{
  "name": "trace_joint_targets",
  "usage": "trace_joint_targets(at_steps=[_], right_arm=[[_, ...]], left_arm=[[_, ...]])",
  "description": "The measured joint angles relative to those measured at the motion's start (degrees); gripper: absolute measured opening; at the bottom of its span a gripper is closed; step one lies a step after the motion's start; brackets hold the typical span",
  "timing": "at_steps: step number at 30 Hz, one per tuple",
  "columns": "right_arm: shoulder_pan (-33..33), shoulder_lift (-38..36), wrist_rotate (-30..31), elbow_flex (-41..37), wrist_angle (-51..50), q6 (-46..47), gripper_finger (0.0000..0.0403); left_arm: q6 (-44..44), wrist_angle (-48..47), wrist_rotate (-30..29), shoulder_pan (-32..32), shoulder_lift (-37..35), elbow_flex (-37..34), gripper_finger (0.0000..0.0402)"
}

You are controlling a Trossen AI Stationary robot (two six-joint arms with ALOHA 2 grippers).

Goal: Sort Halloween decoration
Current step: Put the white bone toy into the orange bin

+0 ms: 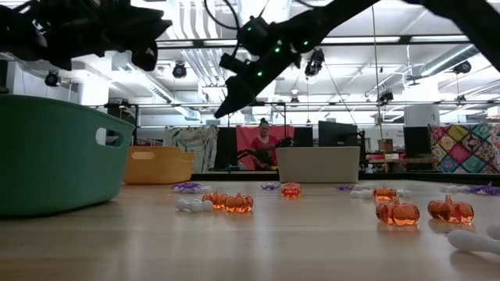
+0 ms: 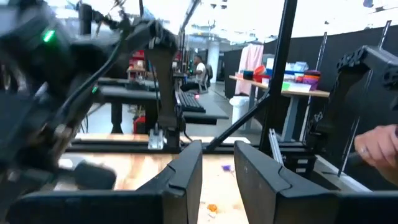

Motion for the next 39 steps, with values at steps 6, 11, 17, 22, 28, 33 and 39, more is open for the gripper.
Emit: trace_joint_targets(at_steps=[6, 11, 17, 22, 28, 33, 39], right_arm=[[-2.0, 6.9, -4.6, 9.5, 0.2, 0.1, 0.0009], [-2.5, 12.6, -6.7, 18.2, -0.2, 0.0, 0.0009], [-3.1, 18.2, -7.6, 25.7, 0.1, 0.1, 0.0009], [-3.4, 22.9, -7.6, 31.6, 0.4, 0.5, 0.0009], [-3.4, 27.7, -7.6, 37.3, 3.0, 1.7, 0.0009], [-3.6, 28.9, -7.6, 37.9, 4.2, 2.4, 0.0009], [-3.6, 29.2, -7.6, 37.9, 4.0, 3.5, 0.0009]], left_arm=[[0.4, -1.1, -0.4, 1.7, -5.1, 0.0, 0.0076], [0.4, -1.4, -1.0, 3.8, -8.5, 0.0, 0.0076], [0.4, -1.8, -2.2, 6.6, -11.2, 0.0, 0.0076], [0.4, -1.8, -2.4, 8.6, -12.4, 0.0, 0.0076], [0.4, -1.8, -2.5, 10.1, -12.6, 0.0, 0.0076], [0.4, -2.2, -2.5, 10.2, -12.5, 0.0, 0.0076], [0.4, -2.2, -2.6, 10.3, -12.5, 0.0, 0.0076]])
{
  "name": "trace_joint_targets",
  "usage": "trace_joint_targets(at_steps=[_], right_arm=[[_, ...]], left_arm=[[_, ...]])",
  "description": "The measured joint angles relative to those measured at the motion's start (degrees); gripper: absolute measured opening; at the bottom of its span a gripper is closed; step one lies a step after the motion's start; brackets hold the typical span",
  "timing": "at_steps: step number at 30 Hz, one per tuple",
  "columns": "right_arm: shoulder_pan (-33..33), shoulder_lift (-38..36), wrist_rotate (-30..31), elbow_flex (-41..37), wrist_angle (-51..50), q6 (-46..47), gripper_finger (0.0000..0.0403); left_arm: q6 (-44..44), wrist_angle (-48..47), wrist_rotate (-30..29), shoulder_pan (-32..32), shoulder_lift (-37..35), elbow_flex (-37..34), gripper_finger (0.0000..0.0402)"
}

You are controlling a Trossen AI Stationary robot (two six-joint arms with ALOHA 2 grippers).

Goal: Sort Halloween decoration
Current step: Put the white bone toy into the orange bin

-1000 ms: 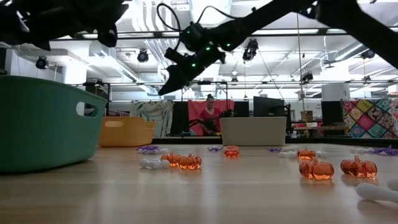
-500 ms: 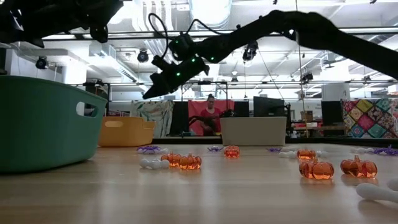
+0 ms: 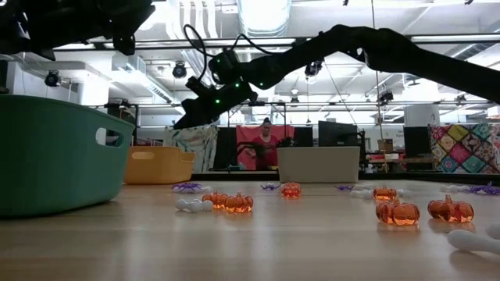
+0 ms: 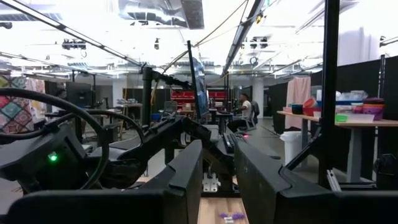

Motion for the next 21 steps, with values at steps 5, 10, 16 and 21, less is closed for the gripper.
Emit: trace_joint_targets(at_steps=[5, 10, 16, 21], right_arm=[[0.3, 0.0, -1.7, 0.0, 0.0, 4.4, 0.0017], [1.3, 0.0, -2.1, 0.0, 0.0, 9.3, 0.0052], [1.7, 0.0, -1.5, -0.1, 0.0, 11.5, 0.0098], [1.7, 0.0, -1.5, -0.1, 0.0, 12.0, 0.0116]], left_arm=[[0.0, 0.0, 0.0, 0.0, 0.0, 0.0, 0.0076], [0.0, 0.0, -2.0, 0.0, 0.0, 0.0, 0.0076], [-0.1, 0.0, -2.5, 0.0, 0.0, 0.0, 0.0076], [-0.6, -0.9, -2.5, 0.0, 0.0, 0.0, 0.0076]])
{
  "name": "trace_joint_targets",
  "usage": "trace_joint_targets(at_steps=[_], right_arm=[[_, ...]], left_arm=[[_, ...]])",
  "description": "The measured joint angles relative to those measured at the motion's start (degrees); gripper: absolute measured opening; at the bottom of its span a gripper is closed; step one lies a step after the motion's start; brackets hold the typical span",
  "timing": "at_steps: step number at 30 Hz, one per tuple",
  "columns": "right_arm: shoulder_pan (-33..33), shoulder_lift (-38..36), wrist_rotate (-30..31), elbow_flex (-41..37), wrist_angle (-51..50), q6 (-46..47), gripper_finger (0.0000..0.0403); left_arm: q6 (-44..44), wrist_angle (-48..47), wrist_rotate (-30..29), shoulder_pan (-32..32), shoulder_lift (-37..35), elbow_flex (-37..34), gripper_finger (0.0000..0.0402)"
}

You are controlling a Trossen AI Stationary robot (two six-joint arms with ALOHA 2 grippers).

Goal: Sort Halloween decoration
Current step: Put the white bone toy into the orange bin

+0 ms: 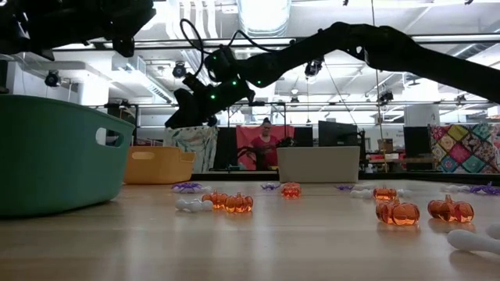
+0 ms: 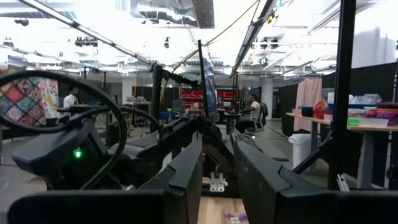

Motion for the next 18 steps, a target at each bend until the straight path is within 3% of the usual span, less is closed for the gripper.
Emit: trace_joint_targets(at_steps=[6, 18], right_arm=[[0.1, -3.0, 0.0, 0.2, -9.5, 1.3, 0.0113], [2.8, -21.0, -0.6, 0.5, -45.8, 0.9, 0.0076]], left_arm=[[-0.7, -3.1, 0.0, 0.0, 0.0, 0.0, 0.0076], [-2.4, -4.1, 0.0, -0.1, 3.5, 0.0, 0.0076]])
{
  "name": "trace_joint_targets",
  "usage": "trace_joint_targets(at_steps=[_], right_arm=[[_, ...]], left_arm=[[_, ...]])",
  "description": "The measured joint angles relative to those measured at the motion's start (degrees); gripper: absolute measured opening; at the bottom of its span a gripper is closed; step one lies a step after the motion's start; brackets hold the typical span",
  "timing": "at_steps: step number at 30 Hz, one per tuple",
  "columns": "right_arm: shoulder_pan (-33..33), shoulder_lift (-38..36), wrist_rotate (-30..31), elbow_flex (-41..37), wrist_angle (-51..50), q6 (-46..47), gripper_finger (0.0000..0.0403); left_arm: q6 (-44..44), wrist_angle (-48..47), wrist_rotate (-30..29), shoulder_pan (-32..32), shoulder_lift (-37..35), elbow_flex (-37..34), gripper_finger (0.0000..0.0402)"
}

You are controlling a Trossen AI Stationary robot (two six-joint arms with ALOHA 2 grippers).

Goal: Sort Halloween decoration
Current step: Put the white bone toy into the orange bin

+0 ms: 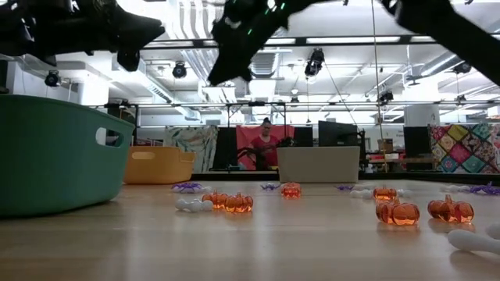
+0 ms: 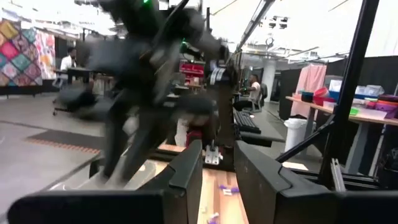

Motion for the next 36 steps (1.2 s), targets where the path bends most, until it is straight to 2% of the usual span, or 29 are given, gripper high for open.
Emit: trace_joint_targets(at_steps=[5, 16, 28, 36], right_arm=[[2.2, -4.3, 0.0, -0.3, -12.0, -0.3, 0.0065], [9.6, -5.0, 0.0, -1.6, -28.2, 0.0, 0.0063], [16.1, -5.7, 0.0, -11.2, -29.2, 2.5, 0.0058], [18.4, -12.5, 0.0, -25.1, -21.9, 3.5, 0.0058]], left_arm=[[-1.1, 0.1, 0.1, -0.6, 2.3, 0.0, 0.0076], [-1.0, 0.1, 0.2, -4.3, 5.4, 0.0, 0.0076], [-1.5, 2.5, 0.2, -8.0, 8.3, 0.0, 0.0076], [-2.0, 5.3, 0.2, -9.8, 9.2, 0.0, 0.0076]])
